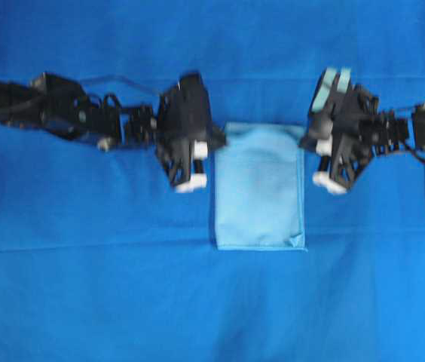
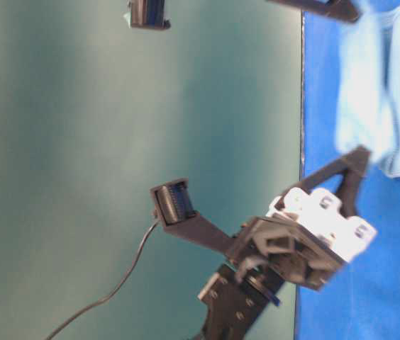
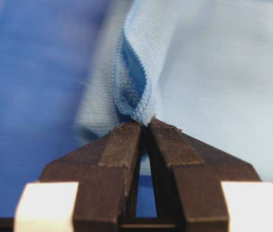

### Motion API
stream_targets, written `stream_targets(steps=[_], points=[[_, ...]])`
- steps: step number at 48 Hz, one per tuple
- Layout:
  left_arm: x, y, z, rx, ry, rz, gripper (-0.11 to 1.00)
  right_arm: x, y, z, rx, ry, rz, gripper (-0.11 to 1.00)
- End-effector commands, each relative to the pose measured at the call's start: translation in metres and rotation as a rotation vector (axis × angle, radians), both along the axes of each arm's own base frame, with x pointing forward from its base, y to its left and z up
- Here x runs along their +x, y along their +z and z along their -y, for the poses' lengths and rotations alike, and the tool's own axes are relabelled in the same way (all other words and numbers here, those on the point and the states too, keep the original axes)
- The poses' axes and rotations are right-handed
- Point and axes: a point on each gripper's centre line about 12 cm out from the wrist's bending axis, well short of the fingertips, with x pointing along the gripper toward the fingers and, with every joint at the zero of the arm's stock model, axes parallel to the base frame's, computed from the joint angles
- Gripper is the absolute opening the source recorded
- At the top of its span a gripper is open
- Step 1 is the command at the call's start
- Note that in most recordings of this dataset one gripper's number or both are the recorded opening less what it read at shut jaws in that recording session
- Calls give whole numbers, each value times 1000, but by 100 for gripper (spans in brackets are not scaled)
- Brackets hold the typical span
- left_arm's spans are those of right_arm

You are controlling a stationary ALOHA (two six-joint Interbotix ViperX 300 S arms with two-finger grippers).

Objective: Fold the light blue towel.
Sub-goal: 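Fold the top half down onto the bottom half with both grippers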

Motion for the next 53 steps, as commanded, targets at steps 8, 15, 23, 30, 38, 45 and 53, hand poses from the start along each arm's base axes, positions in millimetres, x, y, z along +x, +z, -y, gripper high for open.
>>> stream_targets(steps=[8, 15, 23, 30, 38, 45, 53], points=[[3, 12, 63, 2, -150, 15, 3, 3, 1, -51, 60, 86, -12, 3], [4, 10, 87, 1, -206, 14, 3, 4, -2, -71, 93, 111, -20, 3], [6, 7, 92, 0, -214, 11, 3, 8, -6, -83, 101, 133, -39, 3], [11, 4, 93, 1, -218, 14, 3, 13, -9, -85, 102, 133, -48, 3], [13, -1, 94, 0, -218, 8, 3, 14, -9, -85, 103, 135, -47, 3], [13, 0, 99, 0, -229, 12, 3, 14, -8, -90, 105, 151, -42, 3], [11, 0, 108, 0, -250, 11, 27, 18, -8, -99, 102, 178, -44, 27]])
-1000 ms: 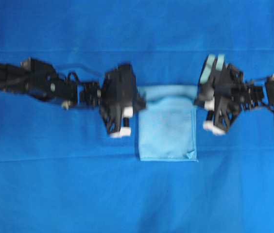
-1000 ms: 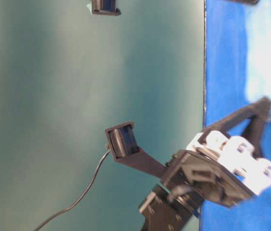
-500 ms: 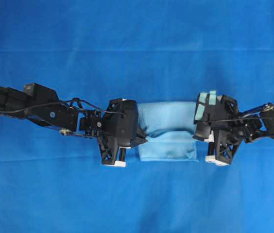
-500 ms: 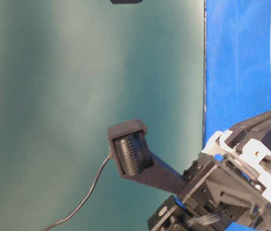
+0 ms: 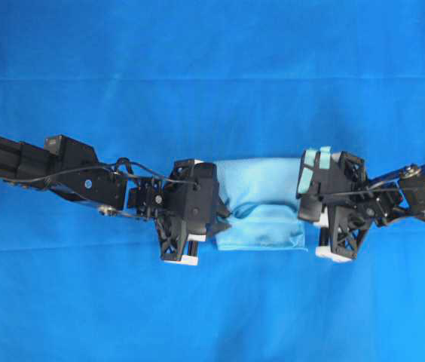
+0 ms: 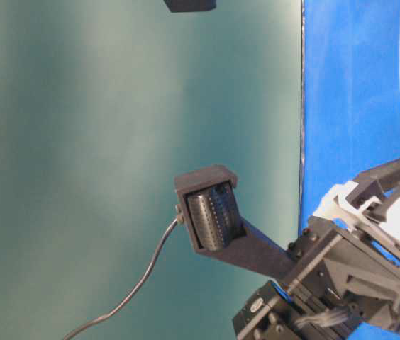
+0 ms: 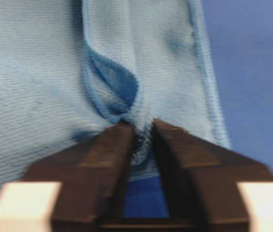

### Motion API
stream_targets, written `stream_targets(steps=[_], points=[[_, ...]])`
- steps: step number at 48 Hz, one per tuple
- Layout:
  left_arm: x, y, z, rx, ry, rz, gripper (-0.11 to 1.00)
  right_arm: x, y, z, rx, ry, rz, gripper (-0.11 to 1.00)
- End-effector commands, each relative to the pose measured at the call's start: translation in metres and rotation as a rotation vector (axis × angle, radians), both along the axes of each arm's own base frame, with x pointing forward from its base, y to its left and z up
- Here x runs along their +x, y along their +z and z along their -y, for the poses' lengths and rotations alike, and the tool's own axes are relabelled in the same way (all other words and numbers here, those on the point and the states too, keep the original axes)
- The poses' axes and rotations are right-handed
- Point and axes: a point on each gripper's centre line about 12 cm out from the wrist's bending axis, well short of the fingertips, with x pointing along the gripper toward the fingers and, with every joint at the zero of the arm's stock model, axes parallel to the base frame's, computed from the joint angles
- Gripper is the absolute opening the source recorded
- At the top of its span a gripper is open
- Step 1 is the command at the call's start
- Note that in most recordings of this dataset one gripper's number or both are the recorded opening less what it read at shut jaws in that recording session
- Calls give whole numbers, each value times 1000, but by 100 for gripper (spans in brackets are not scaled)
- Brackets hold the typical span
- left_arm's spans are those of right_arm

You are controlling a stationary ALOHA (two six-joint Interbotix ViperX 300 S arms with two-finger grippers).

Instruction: Fold the light blue towel.

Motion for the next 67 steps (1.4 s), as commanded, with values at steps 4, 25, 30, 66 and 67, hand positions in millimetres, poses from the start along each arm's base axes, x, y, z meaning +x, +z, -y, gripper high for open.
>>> stream_targets(steps=[4, 25, 30, 66, 67], points=[[1, 16, 8, -3, -21, 37, 47, 8, 10, -12, 10, 30, 35, 51], [-43, 98, 3, -16, -27, 125, 66, -18, 69, -9, -67, 21, 75, 60], [-62, 119, 1, -22, -27, 164, 66, -34, 87, -1, -88, 13, 116, 60], [-243, 159, -41, -52, 48, 514, 66, -136, 115, 52, -211, -26, 503, 60], [-246, 156, -42, -51, 51, 515, 66, -138, 114, 53, -209, -30, 505, 60]])
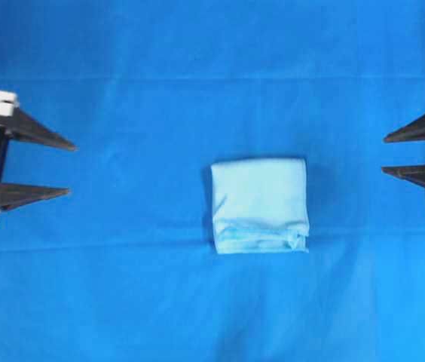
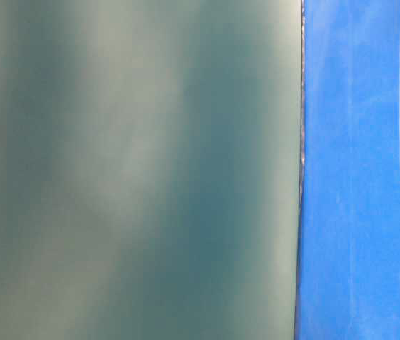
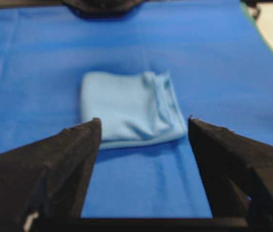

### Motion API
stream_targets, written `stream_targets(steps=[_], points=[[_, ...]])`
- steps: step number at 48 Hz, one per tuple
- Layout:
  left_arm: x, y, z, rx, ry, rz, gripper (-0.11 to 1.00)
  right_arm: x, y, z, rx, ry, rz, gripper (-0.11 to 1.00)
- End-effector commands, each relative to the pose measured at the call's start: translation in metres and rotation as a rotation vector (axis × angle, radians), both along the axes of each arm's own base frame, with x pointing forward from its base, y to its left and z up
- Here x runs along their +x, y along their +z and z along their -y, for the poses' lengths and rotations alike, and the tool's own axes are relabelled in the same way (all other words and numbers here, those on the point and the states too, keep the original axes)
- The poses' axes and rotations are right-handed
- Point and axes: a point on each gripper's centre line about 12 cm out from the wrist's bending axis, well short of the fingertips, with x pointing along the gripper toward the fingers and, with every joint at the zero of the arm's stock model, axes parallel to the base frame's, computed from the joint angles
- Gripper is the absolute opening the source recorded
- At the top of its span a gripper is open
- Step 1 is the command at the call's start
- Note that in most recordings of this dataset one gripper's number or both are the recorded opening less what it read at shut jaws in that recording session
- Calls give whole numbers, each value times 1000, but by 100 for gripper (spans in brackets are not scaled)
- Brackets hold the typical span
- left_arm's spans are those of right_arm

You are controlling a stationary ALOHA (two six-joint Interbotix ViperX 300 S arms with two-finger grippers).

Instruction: Fold the light blue towel.

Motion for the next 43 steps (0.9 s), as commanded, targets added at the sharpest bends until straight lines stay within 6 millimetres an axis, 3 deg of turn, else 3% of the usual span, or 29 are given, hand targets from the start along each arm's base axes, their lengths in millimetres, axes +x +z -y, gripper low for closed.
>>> stream_targets(steps=[1, 9, 18, 43], points=[[-12, -5, -3, -2, 14, 21, 66, -3, -1, 3, 3, -10, 31, 60], [-28, -23, -7, -3, 29, 17, 65, -6, -12, 8, 14, -23, 58, 60], [-34, -33, -10, -11, 48, 4, 65, -4, -14, 11, 22, -32, 84, 60], [-34, -34, -11, -14, 54, 8, 65, -4, -15, 11, 21, -33, 80, 60]])
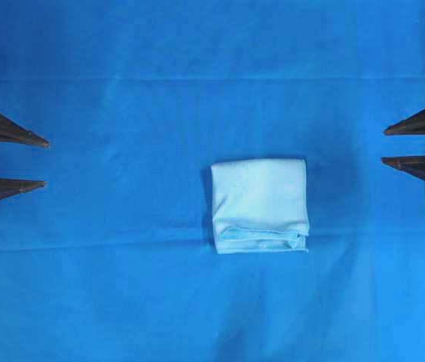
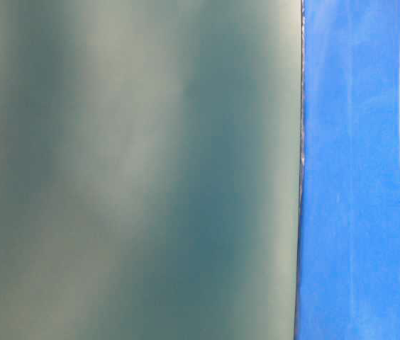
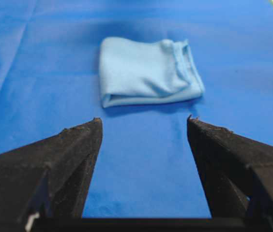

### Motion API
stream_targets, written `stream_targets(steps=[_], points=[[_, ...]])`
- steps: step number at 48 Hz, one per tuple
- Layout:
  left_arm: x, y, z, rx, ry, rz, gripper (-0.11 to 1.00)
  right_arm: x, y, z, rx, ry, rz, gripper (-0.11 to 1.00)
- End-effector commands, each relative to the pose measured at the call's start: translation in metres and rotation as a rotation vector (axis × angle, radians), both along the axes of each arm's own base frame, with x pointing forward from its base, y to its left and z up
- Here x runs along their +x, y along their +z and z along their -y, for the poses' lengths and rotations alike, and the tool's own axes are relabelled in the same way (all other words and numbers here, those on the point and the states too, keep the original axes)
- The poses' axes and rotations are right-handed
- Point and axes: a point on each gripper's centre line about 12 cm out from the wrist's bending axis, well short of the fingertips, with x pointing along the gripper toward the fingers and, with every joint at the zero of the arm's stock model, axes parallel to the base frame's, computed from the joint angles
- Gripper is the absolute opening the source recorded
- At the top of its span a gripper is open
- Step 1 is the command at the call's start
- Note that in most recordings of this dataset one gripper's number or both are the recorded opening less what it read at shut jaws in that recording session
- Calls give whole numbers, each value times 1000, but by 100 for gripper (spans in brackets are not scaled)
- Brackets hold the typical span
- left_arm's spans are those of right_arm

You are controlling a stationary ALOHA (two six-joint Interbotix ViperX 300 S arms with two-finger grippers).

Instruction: Fold the light blue towel.

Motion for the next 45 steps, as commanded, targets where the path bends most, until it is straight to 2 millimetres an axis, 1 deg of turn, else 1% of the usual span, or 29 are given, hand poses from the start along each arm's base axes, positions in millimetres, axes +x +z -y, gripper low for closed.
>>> stream_targets(steps=[1, 45], points=[[2, 5, -1, 1, 5, 15, 65, 2, 3, 0, -3, 2, 5, 60], [2, 6, 0, -1, 4, 29, 65, 2, 3, 3, -2, -18, 7, 60]])
